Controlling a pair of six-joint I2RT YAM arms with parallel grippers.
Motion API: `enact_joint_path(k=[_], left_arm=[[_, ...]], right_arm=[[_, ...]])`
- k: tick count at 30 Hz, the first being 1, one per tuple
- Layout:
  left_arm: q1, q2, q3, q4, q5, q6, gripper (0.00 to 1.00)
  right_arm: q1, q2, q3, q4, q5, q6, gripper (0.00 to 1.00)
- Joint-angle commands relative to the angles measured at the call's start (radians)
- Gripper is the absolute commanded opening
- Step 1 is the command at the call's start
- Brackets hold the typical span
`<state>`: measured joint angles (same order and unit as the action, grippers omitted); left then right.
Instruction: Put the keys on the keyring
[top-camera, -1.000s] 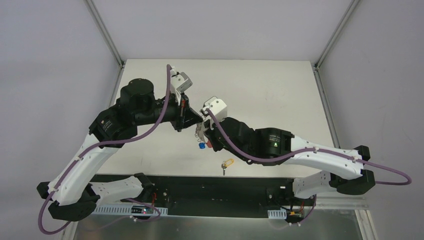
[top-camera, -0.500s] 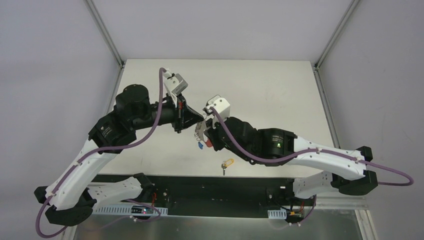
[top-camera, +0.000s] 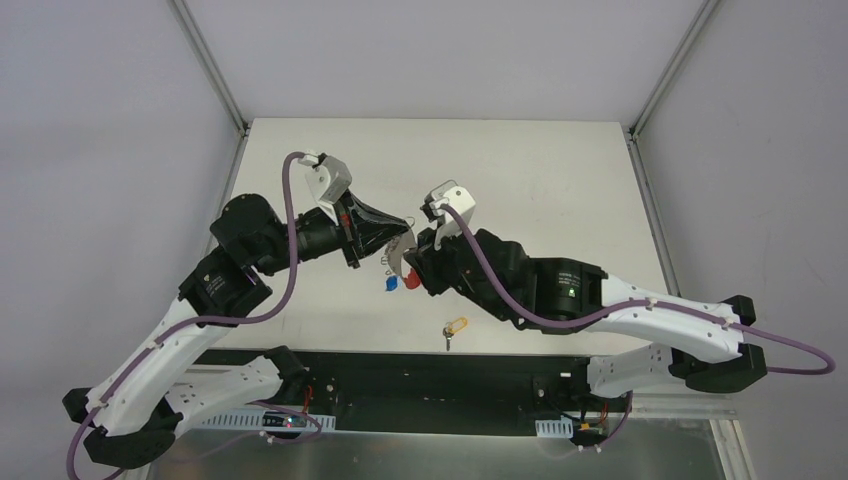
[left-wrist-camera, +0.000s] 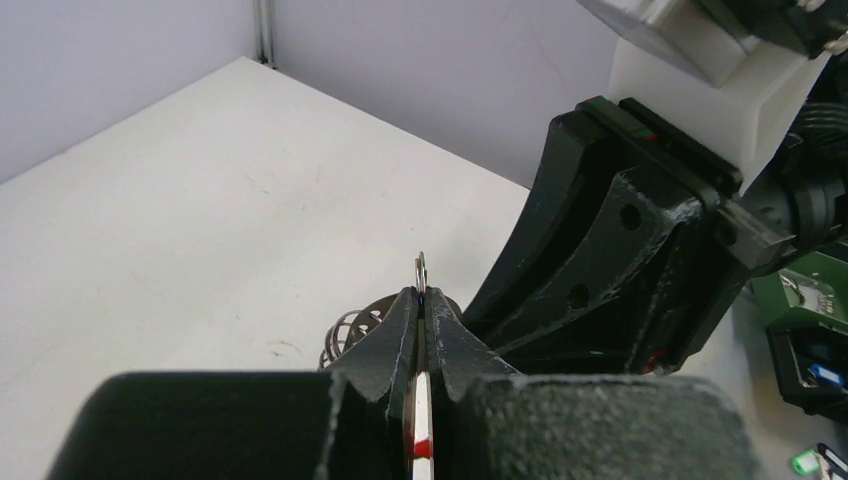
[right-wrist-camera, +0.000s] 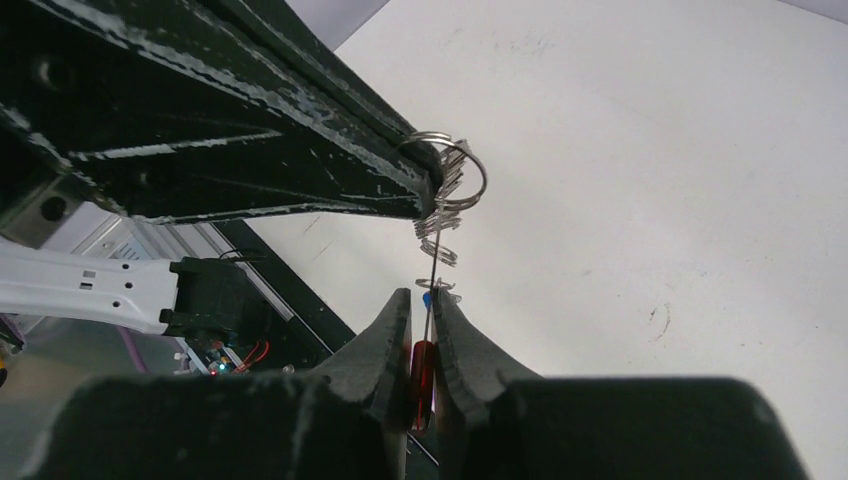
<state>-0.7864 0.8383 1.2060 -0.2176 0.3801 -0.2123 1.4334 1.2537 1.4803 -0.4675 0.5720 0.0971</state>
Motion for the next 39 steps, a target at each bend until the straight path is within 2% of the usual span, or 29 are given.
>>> enact_joint_path(k=[1, 5, 7, 16, 26, 31, 39], left_arm=[[-0.008, -0.02, -0.064, 0.147, -0.012, 0.042, 0.0], [-0.008, -0.024, -0.08, 0.196, -0.004, 0.052, 0.0], [-0.008, -0.031, -0.093, 0.213, -0.001, 0.053, 0.0], [-0.007, -0.078, -0.129, 0.321, 0.052, 0.052, 0.0], [-0.008, -0.087, -0.135, 0.409, 0.122, 0.028, 0.0], [-0.008, -0.106, -0.146, 0.453, 0.157, -0.009, 0.0], [-0.007, -0.137, -0.164, 0.538, 0.224, -0.101, 0.0]], right_arm=[[0.01, -0.027, 0.059, 0.149, 0.008, 0.006, 0.15], [0.01, -0.023, 0.081, 0.153, 0.013, -0.005, 0.25], [0.01, -0.026, 0.088, 0.153, 0.018, -0.011, 0.34], [0.01, -0.082, 0.101, 0.114, 0.042, -0.069, 0.47], [0.01, -0.149, 0.148, 0.032, -0.054, -0.225, 0.51], [0.01, -0.155, 0.171, -0.029, -0.221, -0.356, 0.5], [0.01, -0.221, 0.108, -0.041, -0.448, -0.545, 0.49]])
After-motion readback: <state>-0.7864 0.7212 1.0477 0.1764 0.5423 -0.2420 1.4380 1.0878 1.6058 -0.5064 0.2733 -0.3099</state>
